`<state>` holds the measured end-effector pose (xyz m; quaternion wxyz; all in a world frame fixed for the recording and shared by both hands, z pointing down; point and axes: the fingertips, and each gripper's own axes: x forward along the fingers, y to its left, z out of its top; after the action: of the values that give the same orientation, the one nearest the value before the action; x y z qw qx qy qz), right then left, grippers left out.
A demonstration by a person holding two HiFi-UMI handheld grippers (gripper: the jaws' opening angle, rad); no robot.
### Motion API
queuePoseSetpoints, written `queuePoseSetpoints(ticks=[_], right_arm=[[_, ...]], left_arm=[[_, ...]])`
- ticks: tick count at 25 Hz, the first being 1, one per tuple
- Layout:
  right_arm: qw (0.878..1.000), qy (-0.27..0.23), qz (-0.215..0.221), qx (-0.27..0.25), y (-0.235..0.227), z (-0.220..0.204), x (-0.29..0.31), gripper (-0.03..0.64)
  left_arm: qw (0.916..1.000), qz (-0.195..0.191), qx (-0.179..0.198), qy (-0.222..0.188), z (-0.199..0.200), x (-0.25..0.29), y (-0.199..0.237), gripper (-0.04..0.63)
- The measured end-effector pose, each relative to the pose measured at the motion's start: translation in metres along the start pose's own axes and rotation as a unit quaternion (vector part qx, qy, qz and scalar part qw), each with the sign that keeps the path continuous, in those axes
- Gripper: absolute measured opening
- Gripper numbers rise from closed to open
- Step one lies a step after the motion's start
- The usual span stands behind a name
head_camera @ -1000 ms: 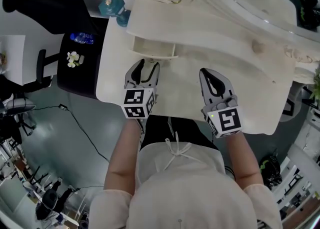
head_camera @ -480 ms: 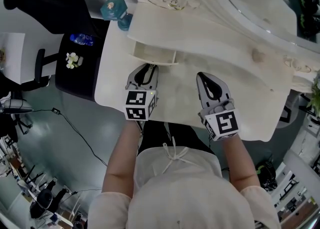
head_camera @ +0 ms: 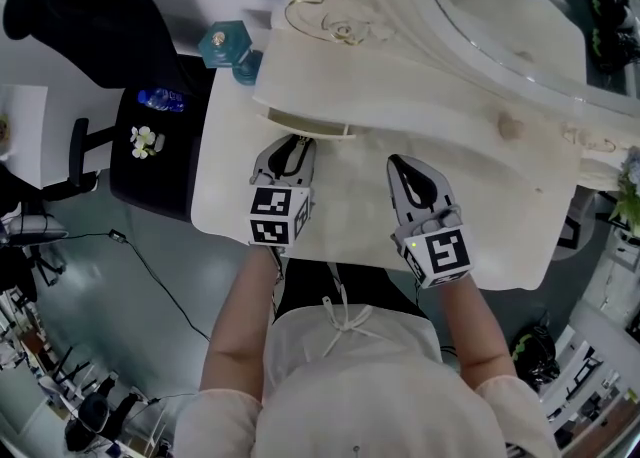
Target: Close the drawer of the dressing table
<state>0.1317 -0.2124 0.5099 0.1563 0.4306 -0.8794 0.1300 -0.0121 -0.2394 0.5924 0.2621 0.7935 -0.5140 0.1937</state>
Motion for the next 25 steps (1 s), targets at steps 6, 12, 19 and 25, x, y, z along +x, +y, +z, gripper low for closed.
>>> queuePoseSetpoints(ticks=[6, 12, 19, 25], right_arm=[[1.000, -0.002, -0.009, 0.005, -0.002, 0.003, 0.008, 0.005], [1.000, -0.004, -0.016, 0.008, -0.004, 0.004, 0.009, 0.005], [0.999, 0.006, -0.032, 0.011, -0.017, -0.001, 0.003, 0.005], [0.999, -0.003, -0.048, 0.014, -0.027, 0.005, 0.000, 0.005]], left_arm=[[0.9999, -0.007, 0.010, 0.005, 0.007, 0.009, 0.004, 0.107], [0.9999, -0.009, 0.009, 0.008, 0.011, 0.014, 0.004, 0.109], [0.9999, -0.014, 0.004, 0.002, 0.020, 0.022, 0.005, 0.109], [0.9999, -0.007, 0.008, 0.001, 0.026, 0.032, 0.006, 0.109]])
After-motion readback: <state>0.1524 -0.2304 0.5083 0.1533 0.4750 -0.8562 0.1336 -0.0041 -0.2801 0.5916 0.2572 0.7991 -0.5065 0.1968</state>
